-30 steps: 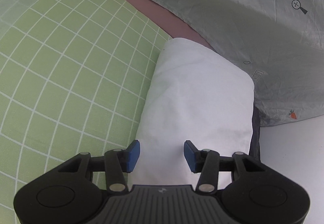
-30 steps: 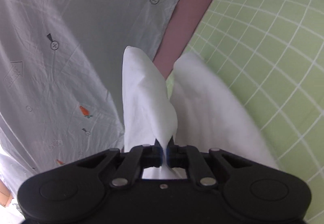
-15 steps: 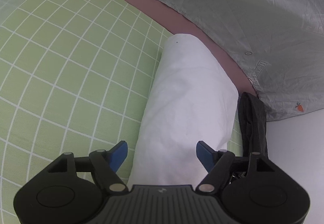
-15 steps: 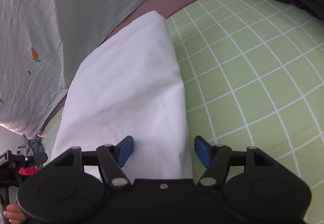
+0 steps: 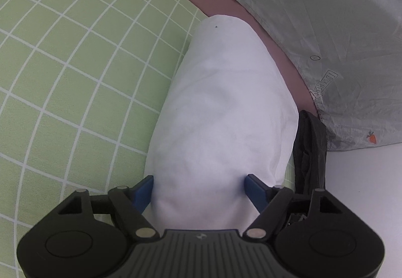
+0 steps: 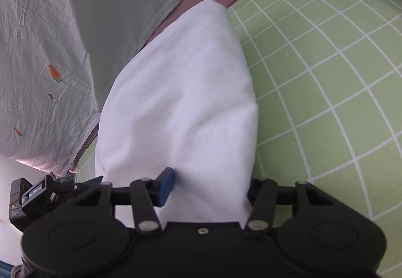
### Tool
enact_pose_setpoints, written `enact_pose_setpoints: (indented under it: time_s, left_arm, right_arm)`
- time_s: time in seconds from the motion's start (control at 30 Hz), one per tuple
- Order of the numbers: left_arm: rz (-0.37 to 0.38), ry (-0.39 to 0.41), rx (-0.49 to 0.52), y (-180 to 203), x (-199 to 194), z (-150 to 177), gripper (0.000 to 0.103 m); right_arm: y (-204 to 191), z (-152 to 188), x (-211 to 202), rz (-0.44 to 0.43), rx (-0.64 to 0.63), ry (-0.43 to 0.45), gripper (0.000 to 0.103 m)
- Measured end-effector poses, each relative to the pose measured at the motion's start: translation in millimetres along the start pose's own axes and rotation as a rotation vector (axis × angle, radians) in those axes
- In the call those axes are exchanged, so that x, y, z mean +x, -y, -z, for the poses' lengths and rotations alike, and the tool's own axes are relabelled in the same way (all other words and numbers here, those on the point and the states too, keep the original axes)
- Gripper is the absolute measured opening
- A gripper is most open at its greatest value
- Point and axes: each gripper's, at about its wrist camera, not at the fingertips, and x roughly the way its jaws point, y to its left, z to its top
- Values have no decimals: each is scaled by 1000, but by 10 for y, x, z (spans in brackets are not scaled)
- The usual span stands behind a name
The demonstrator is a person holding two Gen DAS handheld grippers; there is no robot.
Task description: Fold clothes
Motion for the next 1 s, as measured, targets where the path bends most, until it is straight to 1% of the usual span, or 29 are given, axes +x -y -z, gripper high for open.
enact_pose_setpoints:
  time_s: [0.03, 0.07, 0.1, 0.17, 0.3, 0.43, 0.53, 0.6, 0.7, 0.8, 0.9, 1.0]
  left_arm:
    - [3, 15, 5, 28, -36, 39, 61]
    - [8, 30, 5, 49, -79, 71, 56]
    - [19, 41, 0, 63, -127, 96, 53]
    - [48, 45, 12, 112, -226, 153, 50]
    - [93, 38, 71, 325, -370, 318, 50]
    - [128, 17, 105, 686, -267, 576, 50]
    - [155, 1, 130, 957, -190, 769, 50]
    - [173, -9, 147, 1138, -139, 898, 50]
    - [196, -16, 164, 1422, -31, 1074, 50]
    - [204, 16, 142, 1758, 212, 1173, 50]
    - [212, 48, 121, 2095, 455, 1272, 50]
    - [220, 80, 99, 2432, 698, 1371, 50]
  right_arm:
    - [-36, 38, -64, -4, 5, 15, 24]
    - [-71, 76, -128, -7, 10, 31, 21]
    - [-107, 113, -193, -11, 15, 46, 19]
    - [-170, 194, -340, -19, 25, 79, 18]
    - [-227, 378, -794, -34, 40, 154, 17]
    - [-207, 503, -1326, -2, 30, 236, 17]
    - [-55, 513, -1704, 15, 43, 280, 17]
    - [85, 503, -1954, 34, 39, 295, 17]
    - [292, 426, -2262, 54, 32, 309, 17]
    - [544, 281, -2568, 58, 18, 314, 17]
    - [812, 29, -2817, 63, -10, 308, 17]
    - [1054, -358, -3058, 69, -54, 280, 17]
